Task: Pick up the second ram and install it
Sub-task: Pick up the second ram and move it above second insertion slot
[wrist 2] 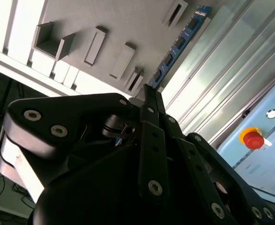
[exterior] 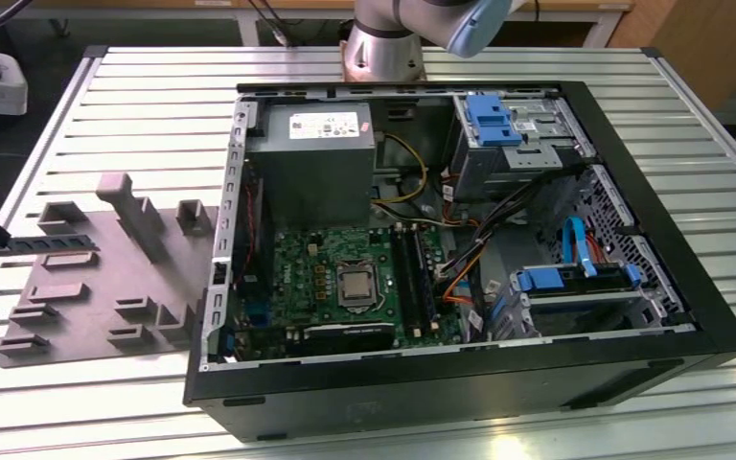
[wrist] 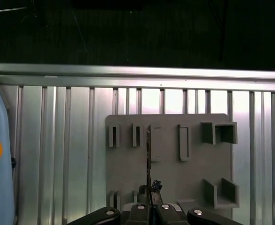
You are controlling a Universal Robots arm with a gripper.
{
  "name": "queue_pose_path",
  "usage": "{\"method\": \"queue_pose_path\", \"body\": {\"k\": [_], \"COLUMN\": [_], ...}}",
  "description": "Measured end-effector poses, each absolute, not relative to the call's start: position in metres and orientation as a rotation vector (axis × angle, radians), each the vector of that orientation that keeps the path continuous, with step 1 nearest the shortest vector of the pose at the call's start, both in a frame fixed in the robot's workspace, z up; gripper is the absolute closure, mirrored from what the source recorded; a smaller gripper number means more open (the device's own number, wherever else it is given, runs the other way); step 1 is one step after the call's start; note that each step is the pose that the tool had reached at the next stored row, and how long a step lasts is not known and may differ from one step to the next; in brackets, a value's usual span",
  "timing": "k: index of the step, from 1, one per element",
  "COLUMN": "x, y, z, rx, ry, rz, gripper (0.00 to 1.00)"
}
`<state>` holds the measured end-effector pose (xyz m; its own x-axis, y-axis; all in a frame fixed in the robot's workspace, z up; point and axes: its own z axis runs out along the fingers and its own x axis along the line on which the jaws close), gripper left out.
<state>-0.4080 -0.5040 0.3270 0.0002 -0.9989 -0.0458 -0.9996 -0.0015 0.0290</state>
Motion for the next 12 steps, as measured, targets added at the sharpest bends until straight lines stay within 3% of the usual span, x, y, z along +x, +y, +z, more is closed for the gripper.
{"method": "queue_pose_path", "body": {"k": [12], "x": [-0.408], "y": [-0.504], "z": [0.3344], "rx": [-2.212], "ry": [2.21], "rz": [0.085], "gripper": [0.89]}}
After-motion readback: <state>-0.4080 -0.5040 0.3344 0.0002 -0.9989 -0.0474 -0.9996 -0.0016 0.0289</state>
